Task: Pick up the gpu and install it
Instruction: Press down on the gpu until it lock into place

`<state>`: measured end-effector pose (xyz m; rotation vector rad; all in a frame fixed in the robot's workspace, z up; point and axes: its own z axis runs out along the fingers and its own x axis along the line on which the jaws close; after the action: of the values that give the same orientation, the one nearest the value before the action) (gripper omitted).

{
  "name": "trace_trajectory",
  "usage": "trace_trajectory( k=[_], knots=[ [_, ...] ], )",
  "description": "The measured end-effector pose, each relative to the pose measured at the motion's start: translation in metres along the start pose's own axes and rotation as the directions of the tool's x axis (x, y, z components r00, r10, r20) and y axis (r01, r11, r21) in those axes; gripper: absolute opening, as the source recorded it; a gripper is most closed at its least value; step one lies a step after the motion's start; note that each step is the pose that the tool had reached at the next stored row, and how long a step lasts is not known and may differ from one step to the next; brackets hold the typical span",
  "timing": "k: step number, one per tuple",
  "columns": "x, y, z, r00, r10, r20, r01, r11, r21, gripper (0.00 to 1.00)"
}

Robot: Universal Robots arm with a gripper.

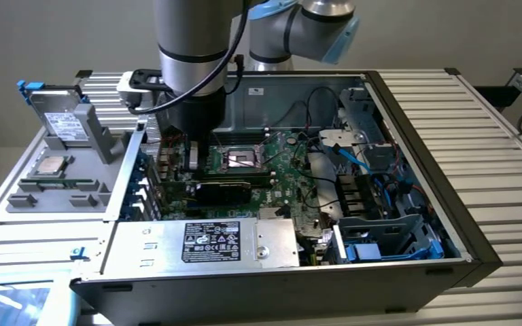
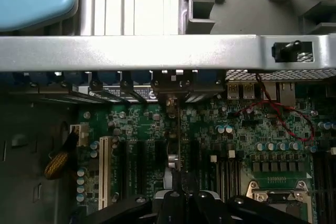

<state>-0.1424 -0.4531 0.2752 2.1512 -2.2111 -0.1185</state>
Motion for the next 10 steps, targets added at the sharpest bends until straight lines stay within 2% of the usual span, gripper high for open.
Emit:
trace_trajectory(
  k=[5,6,10],
  knots=[
    [0.0,-0.0229,-0.0021,1.0,0.0,0.0001,0.0,1.0,-0.0008,0.12],
    [-0.001,-0.0319,-0.0029,1.0,0.0,0.0,0.0,1.0,-0.0015,0.12],
    [-0.001,-0.0501,-0.0047,1.0,0.0,-0.0001,0.0,1.0,-0.0036,0.12]
  ],
)
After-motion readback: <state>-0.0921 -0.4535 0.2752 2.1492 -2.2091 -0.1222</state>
